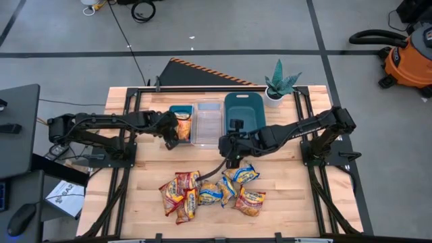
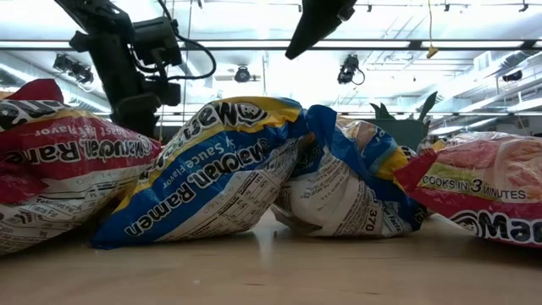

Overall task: Sort Maruchan noodles
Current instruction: Put the orange noodle pack into the blue bin

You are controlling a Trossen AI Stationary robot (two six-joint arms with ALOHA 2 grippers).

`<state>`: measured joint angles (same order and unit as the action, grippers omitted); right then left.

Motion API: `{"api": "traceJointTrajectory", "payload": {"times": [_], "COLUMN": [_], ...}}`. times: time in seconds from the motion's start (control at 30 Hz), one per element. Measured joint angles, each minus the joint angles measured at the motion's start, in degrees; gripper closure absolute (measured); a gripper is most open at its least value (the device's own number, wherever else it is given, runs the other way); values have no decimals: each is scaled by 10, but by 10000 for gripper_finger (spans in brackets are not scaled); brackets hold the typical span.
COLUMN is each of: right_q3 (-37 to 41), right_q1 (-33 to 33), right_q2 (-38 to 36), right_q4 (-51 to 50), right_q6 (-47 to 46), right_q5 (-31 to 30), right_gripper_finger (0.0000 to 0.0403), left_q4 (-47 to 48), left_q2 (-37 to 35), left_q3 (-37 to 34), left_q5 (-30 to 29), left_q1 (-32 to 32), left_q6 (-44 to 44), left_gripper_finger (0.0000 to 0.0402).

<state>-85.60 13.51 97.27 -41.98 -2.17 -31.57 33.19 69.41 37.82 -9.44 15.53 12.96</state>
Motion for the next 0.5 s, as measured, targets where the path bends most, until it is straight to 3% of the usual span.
{"api": "traceJointTrajectory", "payload": {"times": [0.23,0.5], "right_q3": [0,8], "right_q1": [10,16], "right_q2": [0,0], "right_q4": [-1,28], "right_q6": [-28,-65], "right_q5": [6,149], "right_gripper_finger": [259,259], "left_q4": [36,109], "left_q2": [-2,-5], "left_q3": [39,78], "left_q5": [4,4], "left_q1": [-1,-25], "left_q6": [-19,-42], "left_gripper_finger": [294,294]}}
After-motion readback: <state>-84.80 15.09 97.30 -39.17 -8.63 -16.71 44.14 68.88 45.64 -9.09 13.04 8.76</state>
